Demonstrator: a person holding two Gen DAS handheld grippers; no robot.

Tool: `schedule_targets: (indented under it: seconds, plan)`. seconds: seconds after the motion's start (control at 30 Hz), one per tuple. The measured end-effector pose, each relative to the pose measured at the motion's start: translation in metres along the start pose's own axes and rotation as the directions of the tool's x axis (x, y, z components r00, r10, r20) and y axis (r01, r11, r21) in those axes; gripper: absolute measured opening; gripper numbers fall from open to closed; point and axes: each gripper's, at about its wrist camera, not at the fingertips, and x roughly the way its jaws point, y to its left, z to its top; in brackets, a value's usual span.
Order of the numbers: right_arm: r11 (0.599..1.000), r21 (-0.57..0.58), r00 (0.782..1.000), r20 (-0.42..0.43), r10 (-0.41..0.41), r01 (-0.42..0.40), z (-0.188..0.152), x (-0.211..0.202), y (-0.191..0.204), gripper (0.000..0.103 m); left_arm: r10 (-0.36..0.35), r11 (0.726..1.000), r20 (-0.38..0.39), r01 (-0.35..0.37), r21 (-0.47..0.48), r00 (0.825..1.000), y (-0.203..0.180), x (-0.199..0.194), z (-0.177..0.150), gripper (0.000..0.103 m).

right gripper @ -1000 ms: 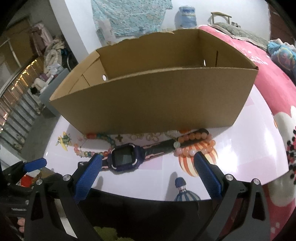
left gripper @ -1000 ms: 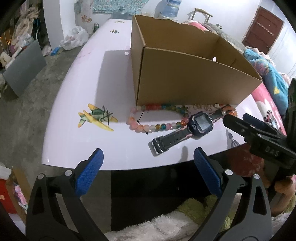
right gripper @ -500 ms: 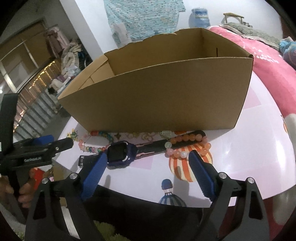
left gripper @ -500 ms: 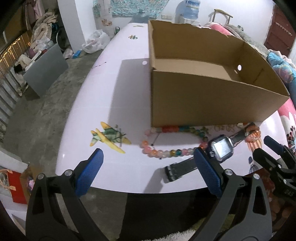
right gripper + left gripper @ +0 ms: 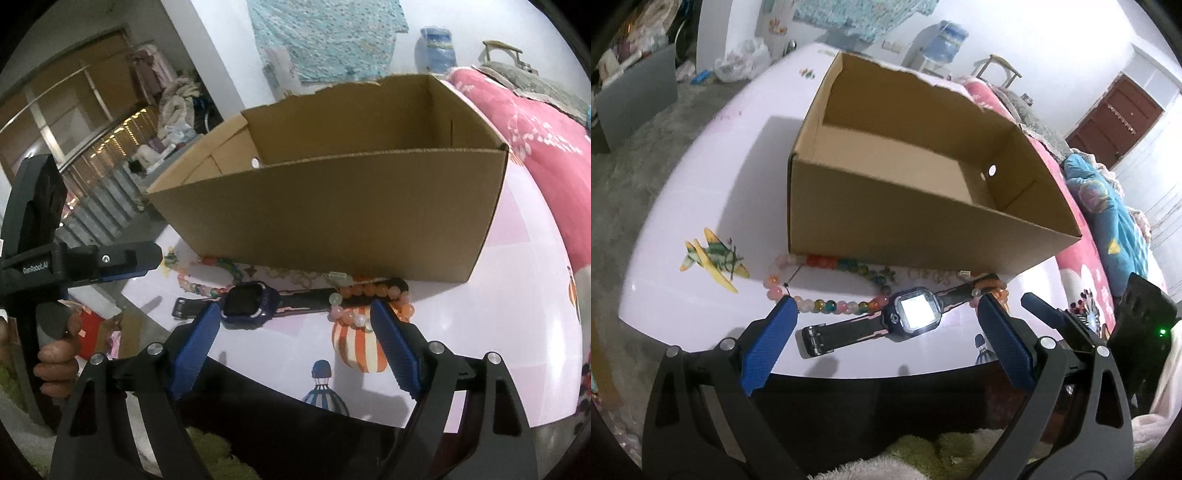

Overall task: Organize jewelry
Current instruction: 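Move the right tool toward the black smartwatch and open its fingers, then close the right tool on the black smartwatch face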

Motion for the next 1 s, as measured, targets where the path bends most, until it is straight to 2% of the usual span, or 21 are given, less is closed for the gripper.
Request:
schedule_targets:
  seconds: [0.17,0.23,0.37,0.47,0.5,0.57,0.6,0.67,0.87,1.0]
  plan:
    - [1.000,-0.020,1.000,0.016,0.003,-0.003,-0.002,-0.001,0.008,0.080,0.029,0.999,0.043,-0.031,0.040,0.999,-0.010,-0.010,-0.006,0.094]
    - [1.000,-0.018,1.000,0.015,0.008,-0.008,-0.002,-0.001,0.010,0.078,0.065,0.997,0.055,-0.067,0.042,0.996,-0.007,-0.009,-0.005,0.094]
    - [0.999,0.033,1.000,-0.024,0.017,-0.016,-0.002,0.007,0.004,0.071,0.151,0.984,0.068,-0.157,0.089,0.986,0.005,-0.005,-0.006,0.094]
    - [0.997,0.080,0.998,-0.061,0.029,-0.024,0.000,0.014,0.001,0.066,0.175,0.973,0.051,-0.181,0.142,0.983,0.011,0.001,-0.011,0.094]
    - [0.995,0.100,0.997,-0.073,0.038,-0.030,0.001,0.017,0.001,0.065,0.167,0.973,0.033,-0.170,0.154,0.985,0.015,0.003,-0.014,0.092]
    - [0.989,0.138,0.994,-0.089,0.061,-0.048,0.003,0.021,0.002,0.063,0.127,0.979,-0.014,-0.123,0.162,0.992,0.022,0.009,-0.019,0.077]
    - [0.988,0.144,0.994,-0.093,0.065,-0.051,0.004,0.023,0.005,0.062,0.112,0.981,-0.035,-0.105,0.161,0.993,0.024,0.012,-0.021,0.076]
    - [0.989,0.142,0.994,-0.099,0.054,-0.040,0.006,0.027,0.010,0.058,0.073,0.986,-0.069,-0.062,0.157,0.995,0.029,0.016,-0.024,0.066]
    - [0.993,0.114,0.993,-0.118,-0.005,0.019,0.014,0.043,0.025,0.045,-0.013,0.990,-0.126,0.030,0.137,0.992,0.046,0.024,-0.034,0.052]
    - [0.994,0.087,0.988,-0.151,-0.045,0.059,0.013,0.056,0.030,0.038,-0.073,0.991,-0.133,0.087,0.103,0.988,0.056,0.027,-0.035,0.051]
